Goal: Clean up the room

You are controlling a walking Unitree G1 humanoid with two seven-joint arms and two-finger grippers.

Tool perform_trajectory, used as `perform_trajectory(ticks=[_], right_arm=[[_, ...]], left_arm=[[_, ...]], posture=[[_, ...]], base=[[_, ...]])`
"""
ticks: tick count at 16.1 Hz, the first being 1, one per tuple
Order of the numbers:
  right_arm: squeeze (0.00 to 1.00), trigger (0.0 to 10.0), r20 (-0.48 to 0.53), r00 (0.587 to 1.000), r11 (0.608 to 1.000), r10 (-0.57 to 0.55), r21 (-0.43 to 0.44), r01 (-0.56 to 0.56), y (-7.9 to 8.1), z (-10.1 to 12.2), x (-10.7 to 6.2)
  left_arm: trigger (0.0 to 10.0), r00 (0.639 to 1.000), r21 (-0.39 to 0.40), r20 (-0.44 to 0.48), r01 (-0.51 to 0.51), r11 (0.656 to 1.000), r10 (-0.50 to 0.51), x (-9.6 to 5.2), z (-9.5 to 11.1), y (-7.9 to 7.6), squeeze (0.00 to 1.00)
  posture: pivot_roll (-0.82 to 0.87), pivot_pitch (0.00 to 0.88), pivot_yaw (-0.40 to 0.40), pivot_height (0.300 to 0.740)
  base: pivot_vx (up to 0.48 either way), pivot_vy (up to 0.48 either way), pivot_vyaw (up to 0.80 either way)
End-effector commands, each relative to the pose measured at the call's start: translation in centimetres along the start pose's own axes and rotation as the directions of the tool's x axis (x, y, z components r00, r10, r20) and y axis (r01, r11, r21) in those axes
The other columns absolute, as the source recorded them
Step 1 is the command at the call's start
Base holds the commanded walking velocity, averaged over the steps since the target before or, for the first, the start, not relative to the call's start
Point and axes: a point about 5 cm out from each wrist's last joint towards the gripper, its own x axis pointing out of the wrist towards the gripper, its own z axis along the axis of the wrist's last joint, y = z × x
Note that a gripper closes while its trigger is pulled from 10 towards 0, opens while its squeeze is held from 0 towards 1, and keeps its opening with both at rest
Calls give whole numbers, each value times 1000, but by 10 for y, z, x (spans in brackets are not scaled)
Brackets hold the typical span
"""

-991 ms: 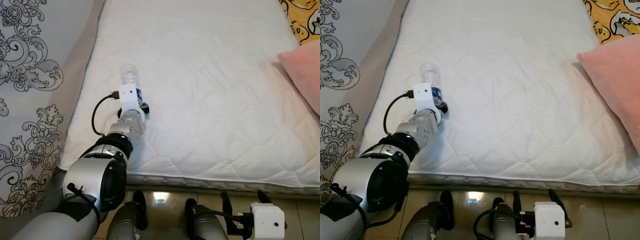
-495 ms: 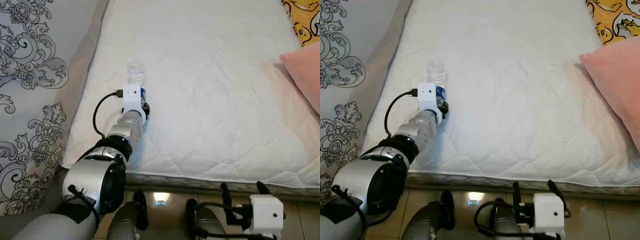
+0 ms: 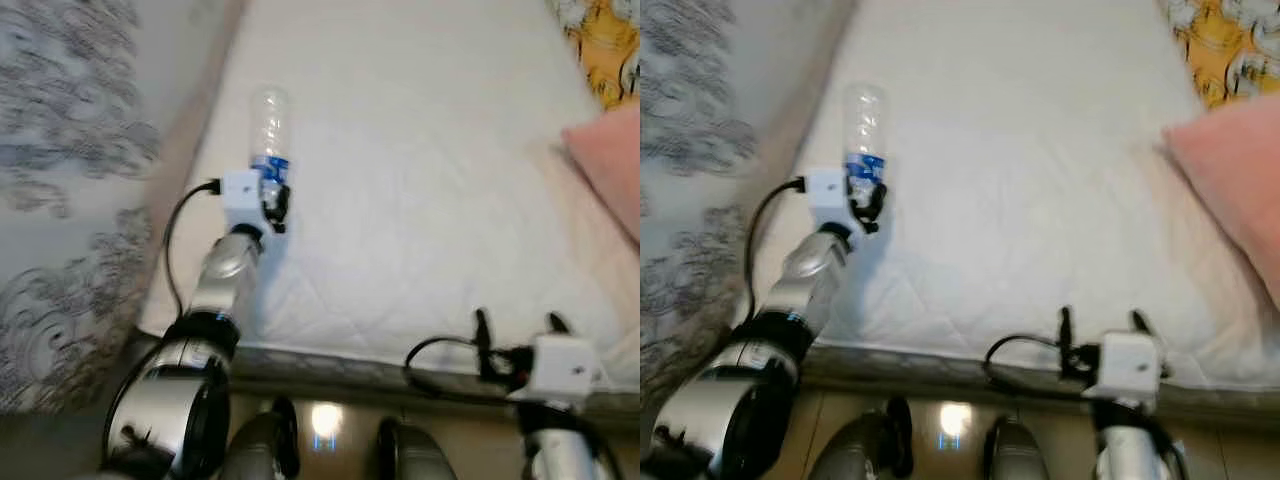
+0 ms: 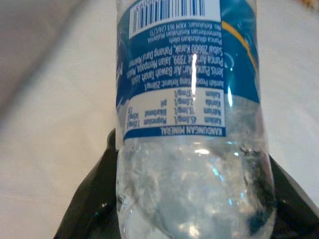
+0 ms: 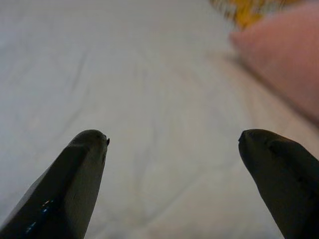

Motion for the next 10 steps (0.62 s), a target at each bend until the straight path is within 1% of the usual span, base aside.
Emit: perform_trajectory(ticks=[1, 2, 3, 4, 5, 6, 7, 8, 9, 10], right_arm=[[0, 10000, 15, 999, 999, -31, 11, 31, -8, -1, 3], [0, 10000, 44, 999, 999, -30, 29, 28, -8, 3, 10], [0, 10000, 70, 997, 1000, -8, 13, 8, -6, 5, 21], [0, 10000, 102, 995, 1000, 7, -11, -6, -7, 9, 38], [0, 10000, 122, 993, 1000, 0, -11, 1, -9, 14, 46], [0, 10000, 178, 984, 1000, -5, -5, 6, -13, 27, 65], [0, 10000, 191, 982, 1000, 7, -9, -6, -12, 30, 66], [0, 10000, 195, 980, 1000, 26, -17, -23, -11, 29, 61], [0, 10000, 186, 982, 1000, 21, -8, -20, -13, 25, 55], [0, 10000, 166, 986, 1000, 10, 4, -11, -15, 19, 47]], left_arm=[[0, 998, 50, 62, 11, 999, -14, -6, 5, 4, 0], [0, 995, 105, 101, 2, 994, -13, -15, 5, 11, 0], [0, 994, 117, 100, 25, 993, -37, -19, 0, 11, 0], [0, 996, 84, 69, 52, 995, -58, -17, -4, 5, 0], [0, 995, 77, 66, 63, 995, -68, -17, -4, 2, 0], [0, 990, 68, 72, 116, 991, -121, -20, -3, -5, 0], [0, 985, 64, 61, 158, 985, -162, -27, -9, -6, 0], [0, 961, 78, -12, 276, 958, -276, -56, -35, 1, 0], [0, 962, 71, -32, 273, 959, -272, -66, -42, 9, 0], [0, 967, 51, -25, 255, 966, -254, -71, -42, 12, 0]], posture=[[-84, 37, 43, 740], [-70, 20, 38, 740], [-53, 0, 35, 740], [-40, 0, 35, 740], [-38, 0, 35, 740], [-48, 0, 38, 740], [-48, 0, 38, 740], [-56, 0, 32, 740], [-60, 0, 28, 740], [-63, 0, 21, 740]], base=[[0, 0, 0], [0, 0, 0], [0, 0, 0], [0, 0, 0], [0, 0, 0], [0, 0, 0], [0, 0, 0], [0, 0, 0], [0, 0, 0], [0, 0, 0]])
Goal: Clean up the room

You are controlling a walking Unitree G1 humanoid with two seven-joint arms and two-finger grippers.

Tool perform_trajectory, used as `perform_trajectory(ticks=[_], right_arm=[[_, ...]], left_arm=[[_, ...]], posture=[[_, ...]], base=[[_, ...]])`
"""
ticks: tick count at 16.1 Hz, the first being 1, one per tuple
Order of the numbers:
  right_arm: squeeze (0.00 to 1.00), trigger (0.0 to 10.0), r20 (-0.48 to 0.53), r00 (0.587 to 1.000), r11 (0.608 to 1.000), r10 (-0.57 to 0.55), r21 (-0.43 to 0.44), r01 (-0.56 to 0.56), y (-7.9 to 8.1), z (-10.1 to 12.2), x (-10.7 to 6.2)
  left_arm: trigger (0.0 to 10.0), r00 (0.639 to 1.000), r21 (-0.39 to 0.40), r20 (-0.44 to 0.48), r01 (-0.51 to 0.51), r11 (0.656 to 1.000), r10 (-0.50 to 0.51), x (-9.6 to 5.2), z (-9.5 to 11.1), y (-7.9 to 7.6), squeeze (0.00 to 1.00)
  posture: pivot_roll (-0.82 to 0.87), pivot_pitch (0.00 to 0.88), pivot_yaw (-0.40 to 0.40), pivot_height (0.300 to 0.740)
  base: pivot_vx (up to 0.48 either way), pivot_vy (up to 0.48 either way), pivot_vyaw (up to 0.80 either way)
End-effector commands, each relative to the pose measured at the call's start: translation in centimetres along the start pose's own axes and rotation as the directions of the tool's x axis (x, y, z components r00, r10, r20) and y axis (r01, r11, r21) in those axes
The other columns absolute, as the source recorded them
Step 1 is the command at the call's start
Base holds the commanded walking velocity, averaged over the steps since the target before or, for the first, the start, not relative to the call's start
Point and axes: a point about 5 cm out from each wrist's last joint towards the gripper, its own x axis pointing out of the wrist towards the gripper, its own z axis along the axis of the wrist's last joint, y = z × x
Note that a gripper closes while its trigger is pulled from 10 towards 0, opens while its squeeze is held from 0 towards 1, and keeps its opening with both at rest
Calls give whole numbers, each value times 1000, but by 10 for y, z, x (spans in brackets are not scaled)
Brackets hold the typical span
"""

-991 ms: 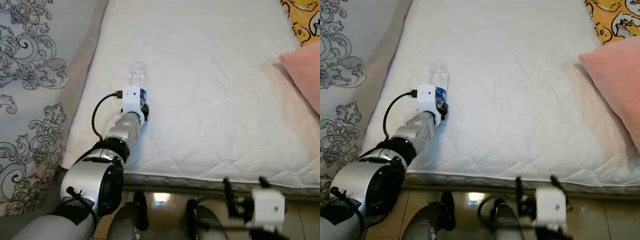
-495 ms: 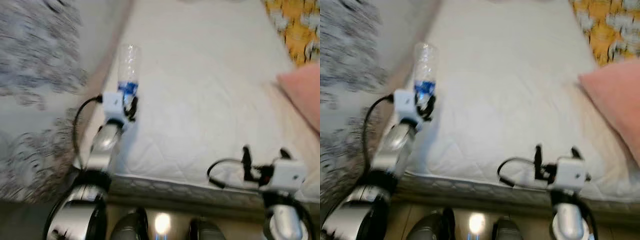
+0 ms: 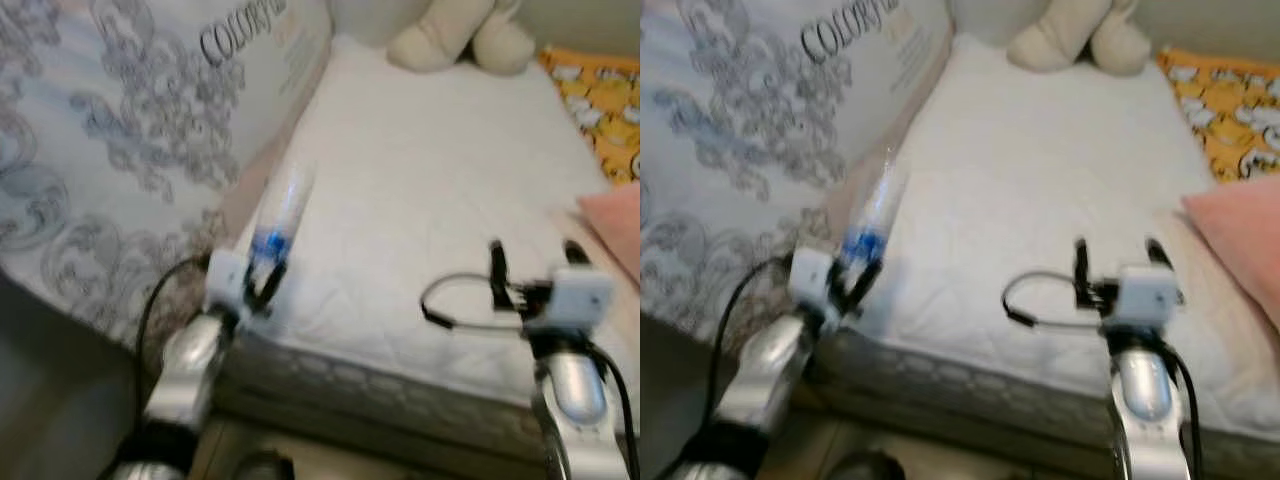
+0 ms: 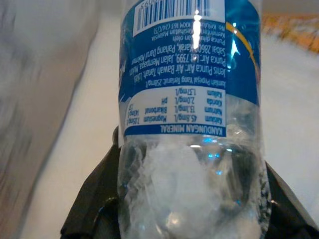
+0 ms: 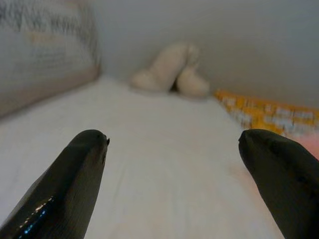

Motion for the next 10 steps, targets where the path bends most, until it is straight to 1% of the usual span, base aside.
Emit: perform_trajectory(ticks=[1, 2, 3, 4, 5, 7, 8, 10], right_arm=[[0, 10000, -6, 1000, 999, -29, 37, 29, -2, -1, -11], [0, 10000, -28, 998, 995, -58, 74, 60, -3, -5, -20], [0, 10000, -45, 997, 991, -67, 109, 72, -1, -8, -25], [0, 10000, -50, 996, 990, -70, 120, 75, -1, -9, -26], [0, 10000, -65, 996, 988, -58, 137, 67, 4, -13, -25], [0, 10000, -58, 998, 988, -38, 147, 47, 8, -12, -19], [0, 10000, -58, 998, 988, -38, 147, 47, 8, -12, -19], [0, 10000, -65, 998, 990, -11, 139, 20, 10, -13, -14]], left_arm=[[0, 994, -6, 107, -6, 1000, 7, 8, 27, 1, 0], [0, 994, -53, 104, -31, 998, 36, 8, 28, 0, 0], [1961, 993, -78, 97, -65, 995, 73, 8, 29, -1, 0], [9333, 992, -98, 95, -73, 992, 83, 8, 30, -1, 0], [10000, 991, -104, 109, -67, 992, 78, 13, 36, -6, 0], [10000, 991, -72, 118, -59, 996, 67, 19, 41, -10, 0], [10000, 991, -72, 118, -59, 996, 67, 19, 41, -10, 0], [10000, 992, -41, 110, -57, 998, 61, 24, 45, -12, 0]], posture=[[-57, 0, 11, 740], [-60, 0, 9, 740], [-62, 0, 8, 740], [-61, 0, 8, 740], [-60, 0, 8, 740], [-54, 0, 5, 740], [-54, 0, 5, 740], [-47, 0, 7, 740]], base=[[0, 0, 0], [0, 0, 0], [0, 0, 0], [0, 0, 0], [0, 0, 0], [0, 0, 0], [0, 0, 0], [0, 0, 0]])
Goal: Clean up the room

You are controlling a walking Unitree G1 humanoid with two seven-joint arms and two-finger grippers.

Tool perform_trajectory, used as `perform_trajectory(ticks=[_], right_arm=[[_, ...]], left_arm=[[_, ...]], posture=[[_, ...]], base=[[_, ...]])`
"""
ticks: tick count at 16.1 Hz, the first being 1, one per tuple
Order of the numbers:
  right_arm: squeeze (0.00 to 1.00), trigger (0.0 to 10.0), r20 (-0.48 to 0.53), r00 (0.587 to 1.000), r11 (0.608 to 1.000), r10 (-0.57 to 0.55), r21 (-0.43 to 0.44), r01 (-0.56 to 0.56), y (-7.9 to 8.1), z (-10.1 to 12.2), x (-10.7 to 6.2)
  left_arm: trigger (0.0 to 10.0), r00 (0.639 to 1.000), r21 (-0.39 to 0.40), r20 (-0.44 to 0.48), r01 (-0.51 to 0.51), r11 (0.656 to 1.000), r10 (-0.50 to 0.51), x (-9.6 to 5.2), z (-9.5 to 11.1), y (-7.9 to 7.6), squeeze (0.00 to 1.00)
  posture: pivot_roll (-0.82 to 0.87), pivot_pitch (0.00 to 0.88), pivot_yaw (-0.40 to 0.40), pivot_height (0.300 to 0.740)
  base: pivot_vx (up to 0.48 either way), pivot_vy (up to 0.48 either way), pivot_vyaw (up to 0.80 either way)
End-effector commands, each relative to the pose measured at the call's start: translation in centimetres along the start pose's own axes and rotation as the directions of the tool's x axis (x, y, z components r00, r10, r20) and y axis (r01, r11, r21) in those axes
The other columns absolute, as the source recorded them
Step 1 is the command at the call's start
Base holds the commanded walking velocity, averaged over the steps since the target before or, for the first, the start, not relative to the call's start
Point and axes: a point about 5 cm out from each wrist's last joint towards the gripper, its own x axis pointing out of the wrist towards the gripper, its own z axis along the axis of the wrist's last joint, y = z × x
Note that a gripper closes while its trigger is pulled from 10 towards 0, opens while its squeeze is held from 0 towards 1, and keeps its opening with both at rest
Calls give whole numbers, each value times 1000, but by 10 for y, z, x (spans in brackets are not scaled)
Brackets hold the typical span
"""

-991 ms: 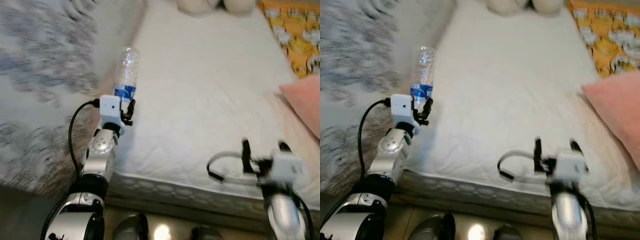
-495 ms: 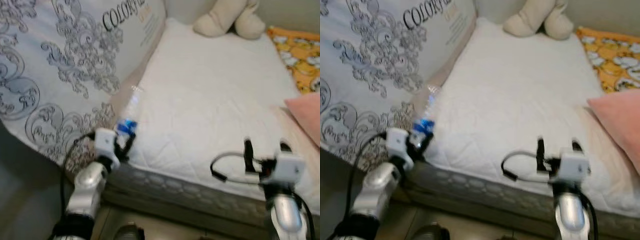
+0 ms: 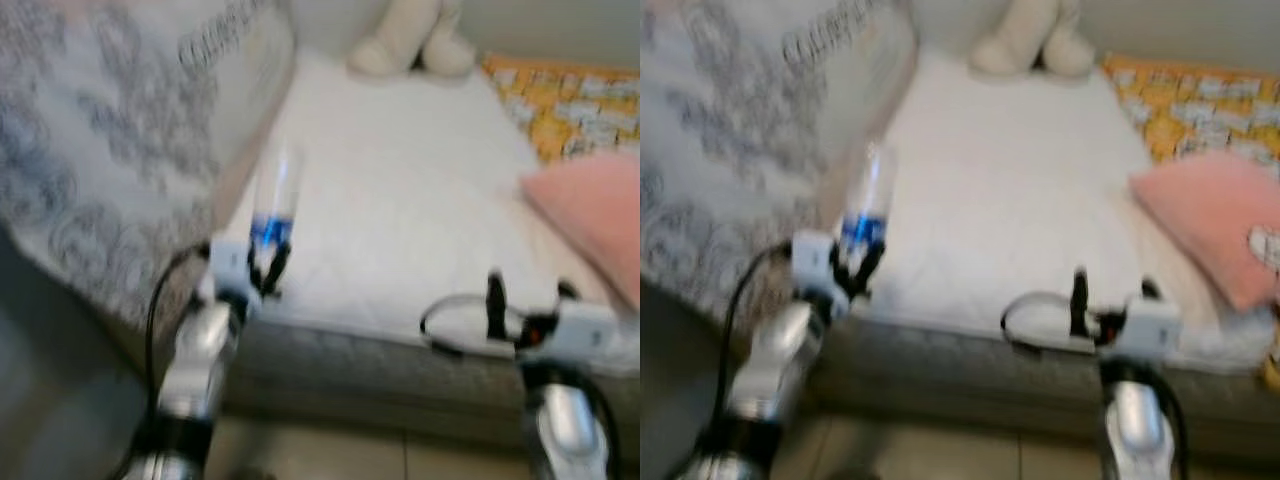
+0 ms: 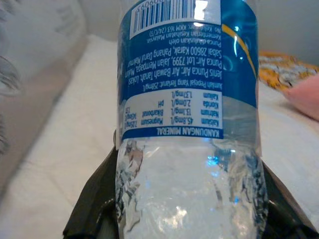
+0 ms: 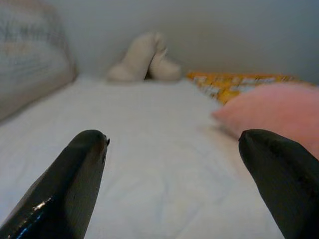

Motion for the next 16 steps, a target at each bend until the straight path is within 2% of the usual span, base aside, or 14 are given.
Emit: perform_trajectory(ticks=[1, 3, 6, 11, 12, 14, 16], right_arm=[[0, 10000, 6, 1000, 1000, 18, -3, -18, 1, 2, 5], [0, 10000, 7, 999, 999, 36, -6, -36, 5, 2, 10], [0, 10000, -13, 999, 999, 51, -15, -51, 8, -2, 11], [0, 10000, -30, 998, 999, 52, -14, -53, 8, -6, 9], [0, 10000, -32, 998, 999, 51, -13, -52, 8, -7, 9], [0, 10000, -50, 998, 999, 45, -15, -46, 4, -9, 5], [0, 10000, -64, 997, 999, 40, -14, -41, 0, -11, 3]], left_arm=[[10000, 1000, 37, 26, 10, 999, -11, 7, 10, -2, 0], [10000, 999, 48, 38, 15, 999, -17, 9, 14, -2, 0], [10000, 998, 37, 32, 47, 998, -48, 6, 11, -8, 0], [10000, 998, 35, 34, 52, 998, -53, 6, 11, -8, 0], [10000, 998, 26, 31, 46, 999, -47, 6, 10, -7, 0], [10000, 1000, -45, -6, -5, 999, 4, 3, 0, -3, 0], [10000, 1000, -57, -17, -21, 998, 20, 1, -4, -2, 0]], posture=[[-44, 0, 8, 740], [-42, 0, 11, 740], [-37, 0, 15, 740], [-37, 0, 18, 740], [-39, 0, 19, 740], [-49, 0, 9, 740], [-49, 0, 2, 740]], base=[[0, 0, 0], [0, 0, 0], [0, -480, 0], [0, -480, 0], [0, -480, 0], [0, -480, 0], [0, -480, 0]])
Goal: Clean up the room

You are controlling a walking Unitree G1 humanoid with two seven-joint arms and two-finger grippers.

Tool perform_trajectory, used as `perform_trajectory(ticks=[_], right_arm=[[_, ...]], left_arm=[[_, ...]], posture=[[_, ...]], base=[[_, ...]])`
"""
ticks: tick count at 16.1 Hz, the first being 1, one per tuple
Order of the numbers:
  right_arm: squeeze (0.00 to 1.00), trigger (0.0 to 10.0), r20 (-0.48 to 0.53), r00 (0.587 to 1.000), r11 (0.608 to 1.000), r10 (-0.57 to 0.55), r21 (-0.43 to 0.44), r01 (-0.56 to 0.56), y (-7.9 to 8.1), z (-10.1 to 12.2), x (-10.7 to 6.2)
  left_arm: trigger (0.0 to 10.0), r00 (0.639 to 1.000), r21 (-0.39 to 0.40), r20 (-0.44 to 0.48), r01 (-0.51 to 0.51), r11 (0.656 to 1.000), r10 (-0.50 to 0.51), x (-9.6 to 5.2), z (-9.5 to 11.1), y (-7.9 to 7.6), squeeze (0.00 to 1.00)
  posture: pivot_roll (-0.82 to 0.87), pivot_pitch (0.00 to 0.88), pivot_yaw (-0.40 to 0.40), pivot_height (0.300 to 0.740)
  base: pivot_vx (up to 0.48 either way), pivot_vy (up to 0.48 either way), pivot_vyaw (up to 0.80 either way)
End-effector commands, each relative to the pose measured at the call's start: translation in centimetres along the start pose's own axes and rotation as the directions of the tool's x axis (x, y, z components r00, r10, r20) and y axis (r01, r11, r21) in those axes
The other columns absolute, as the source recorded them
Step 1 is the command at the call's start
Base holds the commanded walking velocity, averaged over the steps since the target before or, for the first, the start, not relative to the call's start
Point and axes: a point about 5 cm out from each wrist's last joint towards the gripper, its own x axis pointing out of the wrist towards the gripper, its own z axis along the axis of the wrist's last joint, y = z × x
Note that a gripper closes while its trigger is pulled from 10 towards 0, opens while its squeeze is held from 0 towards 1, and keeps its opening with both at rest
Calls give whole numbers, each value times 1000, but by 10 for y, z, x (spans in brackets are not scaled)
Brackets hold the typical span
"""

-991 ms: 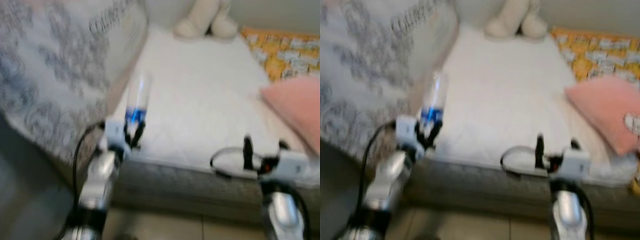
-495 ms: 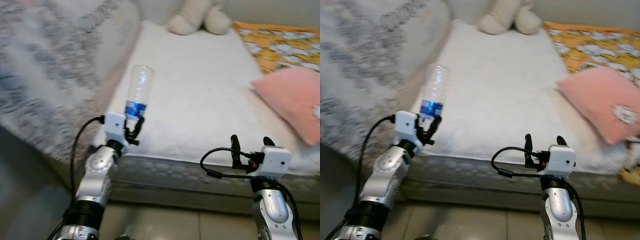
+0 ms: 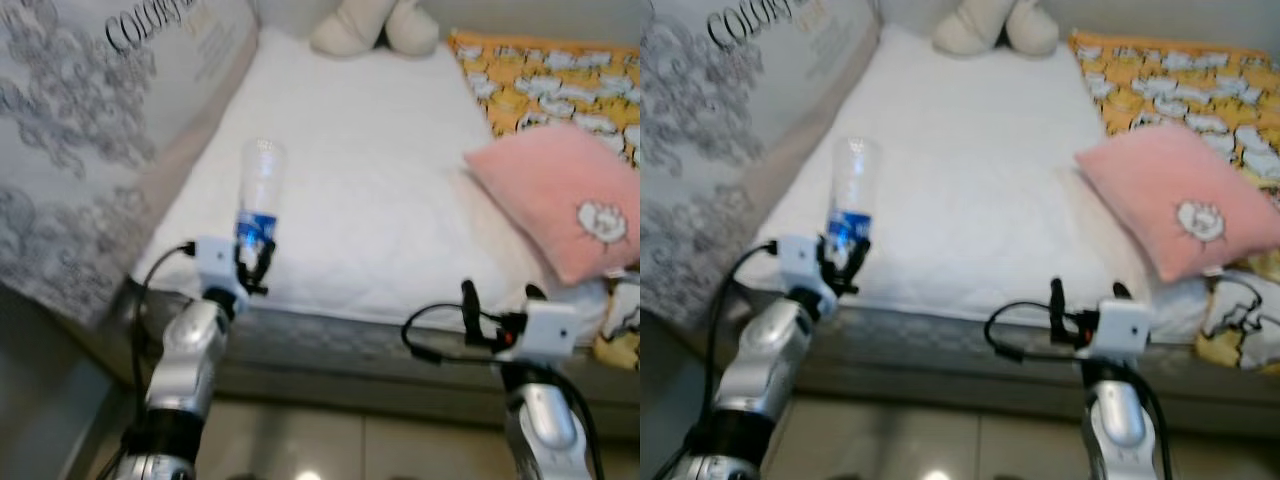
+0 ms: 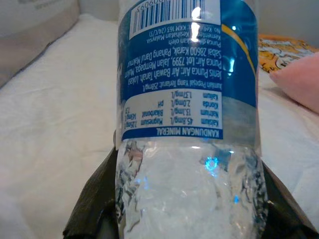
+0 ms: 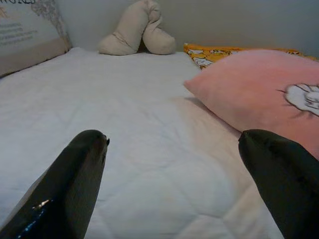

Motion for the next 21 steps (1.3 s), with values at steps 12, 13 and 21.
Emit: perform_trajectory(ticks=[12, 13, 21], right_arm=[[16, 10000, -71, 997, 999, -36, -16, 35, -14, -9, -12], [47, 10000, -80, 994, 997, -69, 23, 71, -18, -10, -13], [165, 10000, -73, 994, 995, -86, 54, 90, -19, -8, -5]], left_arm=[[10000, 997, 71, -34, 67, 995, -64, -2, -8, -21, 0], [10000, 997, 75, -36, 66, 995, -63, -3, -9, -19, 0], [10000, 998, 101, -3, 70, 992, -70, 1, -6, -32, 0]], posture=[[-61, 3, 16, 740], [-61, 8, 20, 740], [-72, 3, 37, 740]], base=[[0, -160, 491], [0, 0, 712], [0, -419, 666]])
